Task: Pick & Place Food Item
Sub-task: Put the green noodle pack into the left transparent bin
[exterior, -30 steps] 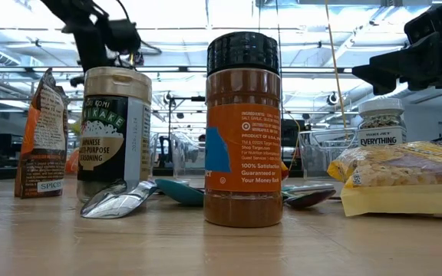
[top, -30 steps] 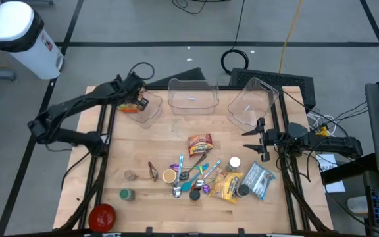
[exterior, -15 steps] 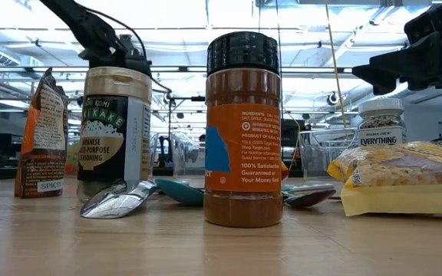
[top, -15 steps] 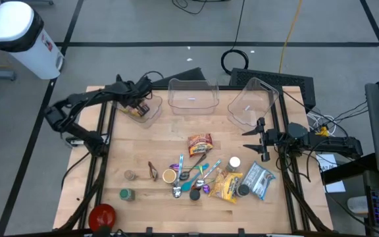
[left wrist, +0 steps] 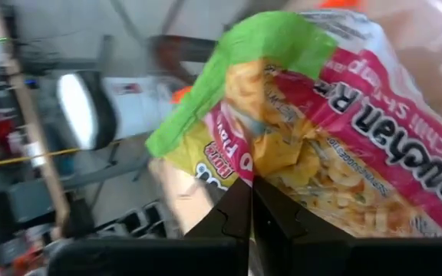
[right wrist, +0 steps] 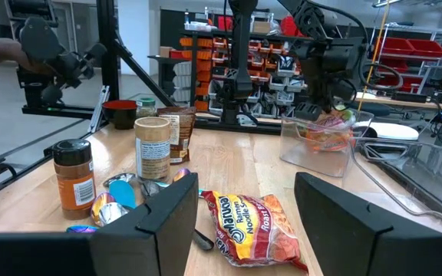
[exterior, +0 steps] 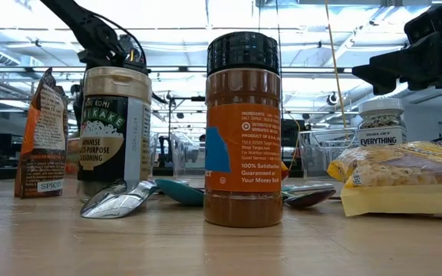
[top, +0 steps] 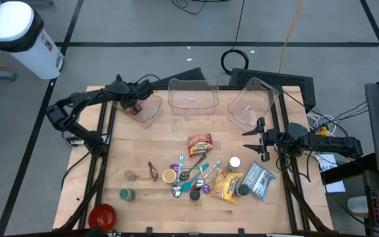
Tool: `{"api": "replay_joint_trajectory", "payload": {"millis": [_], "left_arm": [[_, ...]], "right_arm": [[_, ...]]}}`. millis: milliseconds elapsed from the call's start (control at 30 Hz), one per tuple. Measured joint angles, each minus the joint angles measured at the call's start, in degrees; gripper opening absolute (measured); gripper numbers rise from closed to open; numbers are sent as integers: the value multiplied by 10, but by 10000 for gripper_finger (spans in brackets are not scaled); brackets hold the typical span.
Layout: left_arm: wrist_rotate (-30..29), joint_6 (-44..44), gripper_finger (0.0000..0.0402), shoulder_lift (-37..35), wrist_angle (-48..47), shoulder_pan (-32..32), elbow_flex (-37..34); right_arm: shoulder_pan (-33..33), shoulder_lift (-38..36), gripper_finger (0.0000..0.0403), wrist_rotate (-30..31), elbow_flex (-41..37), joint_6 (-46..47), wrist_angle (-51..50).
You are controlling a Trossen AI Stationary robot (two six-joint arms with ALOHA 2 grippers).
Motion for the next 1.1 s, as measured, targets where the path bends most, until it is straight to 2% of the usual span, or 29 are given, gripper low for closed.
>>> {"api": "replay_joint_trajectory", "payload": {"millis": [100, 200, 533, 667, 900, 1000, 1100], "left_arm": [[-53, -6, 7, 0, 0, 0, 0], [-80, -8, 5, -1, 4, 0, 0], [-20, 38, 52, -1, 24, 0, 0], [-25, 44, 92, -1, 24, 0, 0], [-88, 23, 193, -1, 3, -3, 0], [-77, -1, 234, -3, -13, -4, 0], [-33, -19, 268, -13, -29, -5, 0]], "right_arm": [[0, 0, 210, 0, 0, 0, 0], [0, 0, 210, 0, 0, 0, 0], [0, 0, 210, 0, 0, 0, 0], [0, 0, 210, 0, 0, 0, 0], [0, 0, 210, 0, 0, 0, 0], [0, 0, 210, 0, 0, 0, 0], [0, 0, 210, 0, 0, 0, 0]]}}
